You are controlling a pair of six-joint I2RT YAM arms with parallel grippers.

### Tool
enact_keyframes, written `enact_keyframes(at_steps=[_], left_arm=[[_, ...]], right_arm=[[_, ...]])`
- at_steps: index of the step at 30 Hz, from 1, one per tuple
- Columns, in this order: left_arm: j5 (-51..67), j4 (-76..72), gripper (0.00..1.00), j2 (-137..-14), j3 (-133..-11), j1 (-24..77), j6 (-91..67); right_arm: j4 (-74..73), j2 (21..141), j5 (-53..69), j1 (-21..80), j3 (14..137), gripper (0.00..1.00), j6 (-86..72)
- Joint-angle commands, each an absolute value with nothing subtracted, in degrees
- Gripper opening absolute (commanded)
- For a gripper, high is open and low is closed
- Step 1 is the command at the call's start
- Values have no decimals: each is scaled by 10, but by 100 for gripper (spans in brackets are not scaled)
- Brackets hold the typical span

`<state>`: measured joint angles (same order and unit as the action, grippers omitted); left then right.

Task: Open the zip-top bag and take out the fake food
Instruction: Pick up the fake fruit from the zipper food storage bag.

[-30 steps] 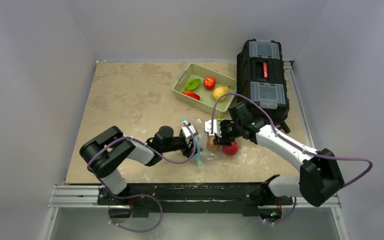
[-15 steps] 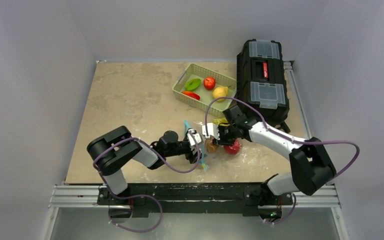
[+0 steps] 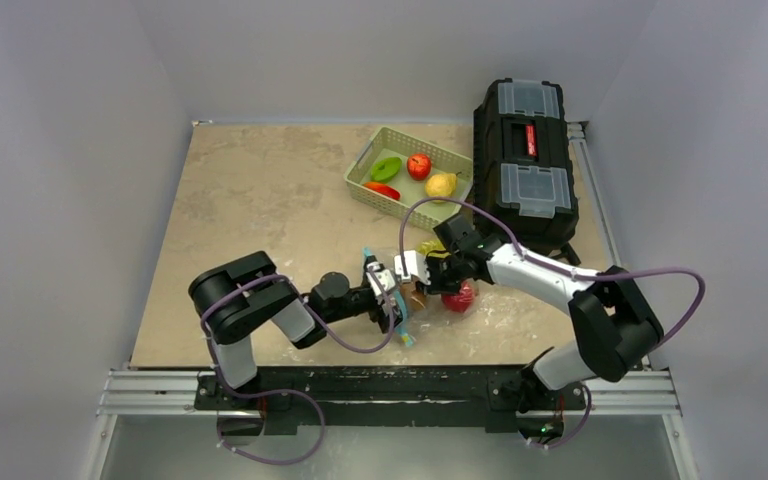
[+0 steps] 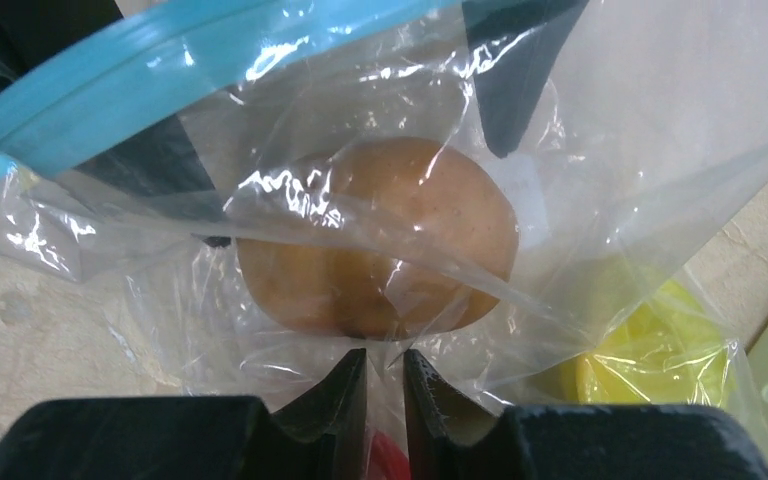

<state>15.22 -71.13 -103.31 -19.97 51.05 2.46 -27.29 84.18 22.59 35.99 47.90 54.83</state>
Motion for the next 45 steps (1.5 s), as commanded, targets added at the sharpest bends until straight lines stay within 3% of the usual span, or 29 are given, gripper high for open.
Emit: enact_keyframes(at_steps=[1, 14, 28, 36, 45], left_arm=[[147, -806, 100, -1039, -182, 514, -32], [43, -734, 100, -977, -149, 523, -134], [2, -548, 100, -883, -177, 523, -329], [-52, -453, 80, -884, -214, 523, -354], [-62, -407, 81, -893, -235, 524, -343]], right_arm=[[-263, 850, 270, 374, 508, 16, 524], [-300, 875, 344, 379, 547, 2, 480], [-287, 903, 342, 386, 563, 1, 425], [-275, 928, 372, 385, 582, 0, 371], [-259, 959, 383, 385, 595, 0, 325]])
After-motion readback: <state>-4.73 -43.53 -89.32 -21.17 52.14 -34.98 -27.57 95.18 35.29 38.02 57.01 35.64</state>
